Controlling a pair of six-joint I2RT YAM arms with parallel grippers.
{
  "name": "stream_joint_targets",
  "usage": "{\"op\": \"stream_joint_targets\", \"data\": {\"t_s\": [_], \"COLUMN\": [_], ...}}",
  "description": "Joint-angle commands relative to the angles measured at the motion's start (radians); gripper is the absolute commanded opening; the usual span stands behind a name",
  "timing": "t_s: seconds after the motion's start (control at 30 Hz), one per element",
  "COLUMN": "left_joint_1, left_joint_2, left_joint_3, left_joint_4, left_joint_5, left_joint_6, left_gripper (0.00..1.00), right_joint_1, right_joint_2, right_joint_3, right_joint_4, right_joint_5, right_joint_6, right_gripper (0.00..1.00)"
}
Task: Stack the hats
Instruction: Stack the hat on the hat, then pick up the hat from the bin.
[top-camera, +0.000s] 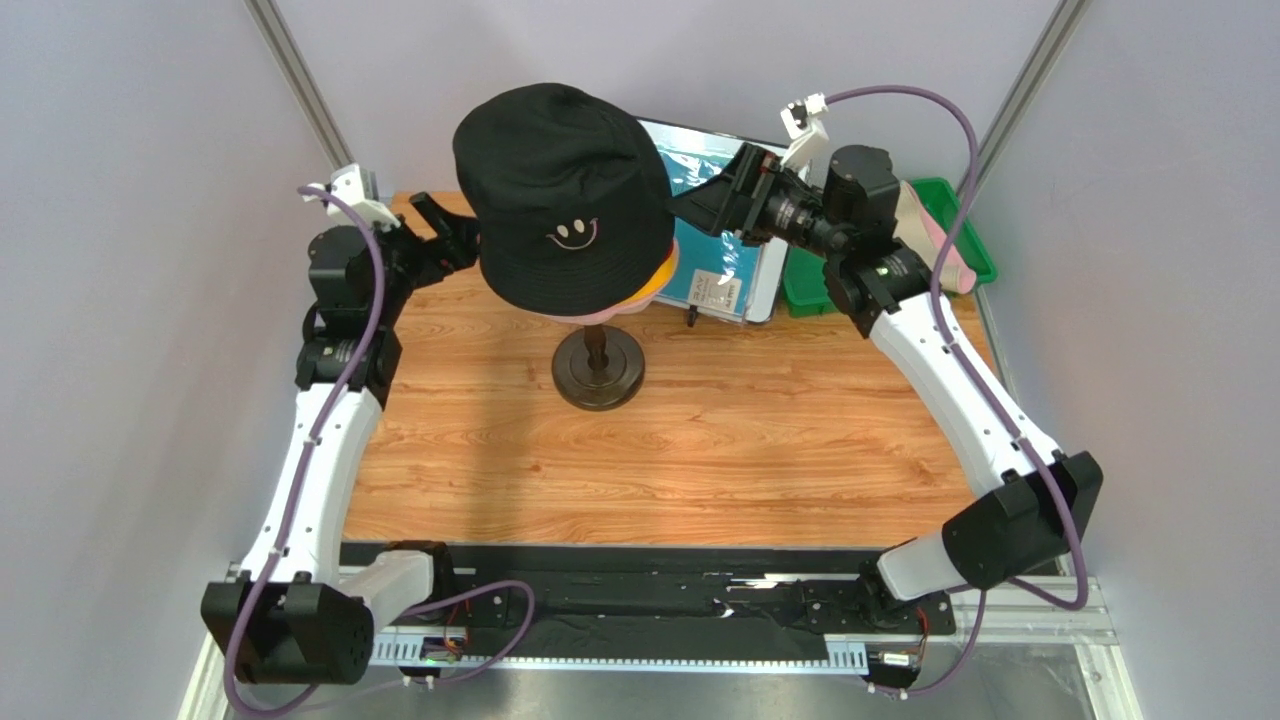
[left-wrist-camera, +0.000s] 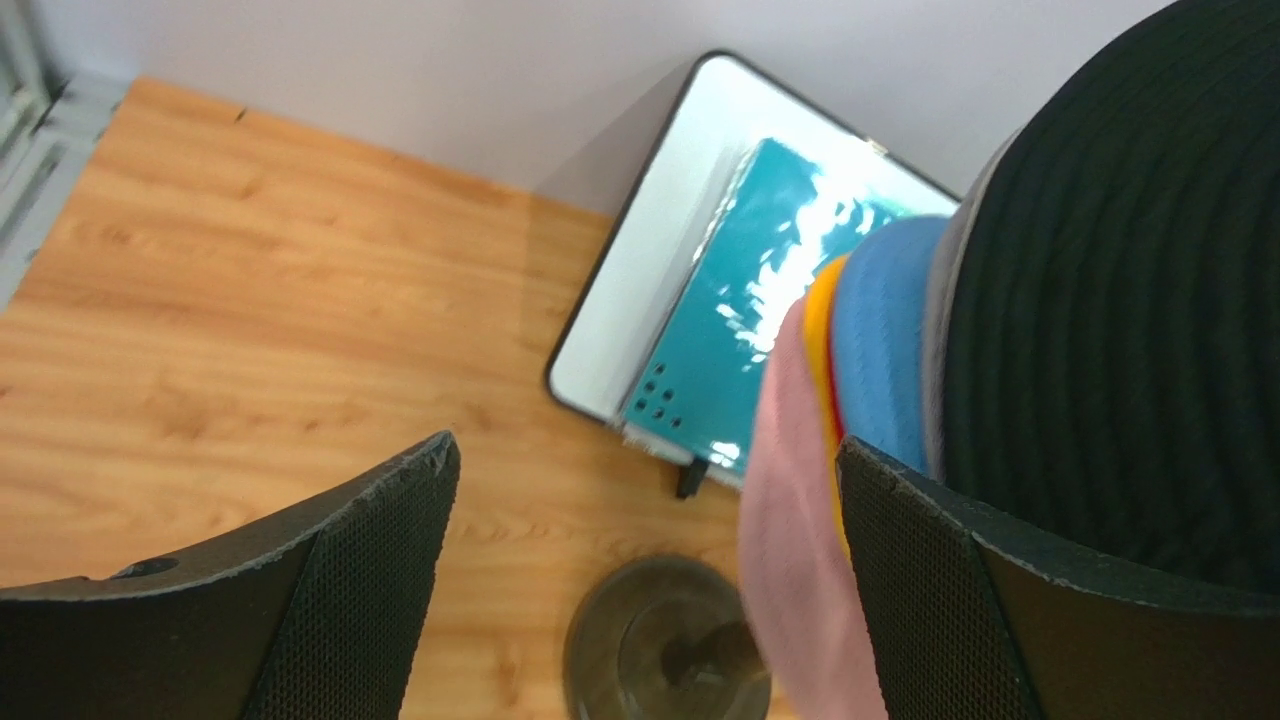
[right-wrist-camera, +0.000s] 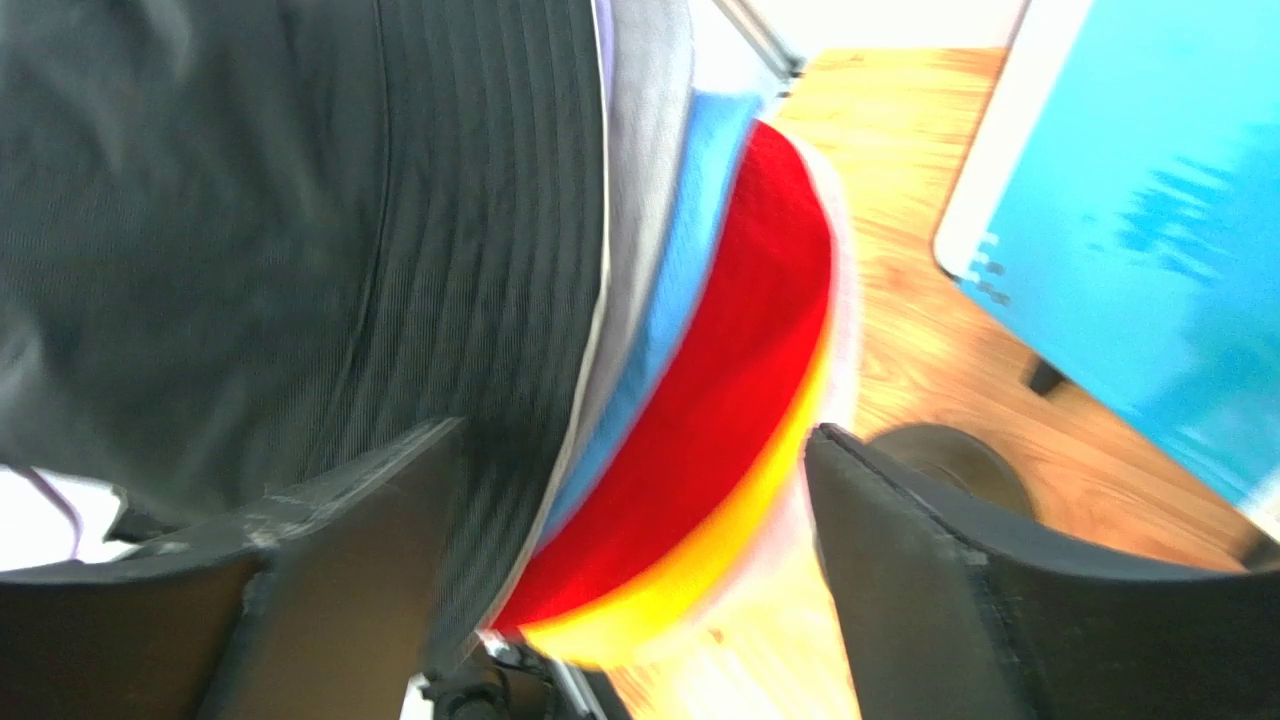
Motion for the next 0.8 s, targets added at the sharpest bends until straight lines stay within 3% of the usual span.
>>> {"op": "stream_joint_targets", "data": {"t_s": [0.0,0.2,0.3,0.43,0.5,0.63,0.77], "left_joint_1": [0.082,0.102,0.102,0.102,0.096,0.088,0.088], "left_joint_2": [-0.084,-0.132,-0.123,-0.114,-0.152,-0.261,-0.264], "left_joint_3": [0.024,0.110,0.204,0.325,0.295,0.127,0.093], "left_joint_4": [-0.209,-0.373,-0.483,-0.639,-0.638,-0.456,-0.473], "left_joint_5": [0.026,0.005,0.054,0.144,0.158,0.173,0.110], "left_joint_6": [-0.033,0.062,0.142,0.288,0.322,0.312,0.296], "left_gripper": [0.99,0.99,0.99,0.99,0.99,0.99,0.99], "right_joint_1": [-0.050,-0.156,-0.165,-0.178,-0.202,-0.328,-0.380], "right_joint_2": [-0.122,-0.229,-0.180,-0.037,0.055,0.182,0.233], "right_joint_3": [-0.003,0.012,0.091,0.221,0.241,0.272,0.203], "right_joint_4": [-0.120,-0.308,-0.509,-0.657,-0.674,-0.668,-0.581], "right_joint_5": [0.057,0.178,0.430,0.811,0.842,0.848,0.933], "right_joint_6": [-0.090,-0.216,-0.315,-0.418,-0.412,-0.331,-0.233], "right_gripper": [0.94,0.96,0.97,1.00,1.00,1.00,1.00]}}
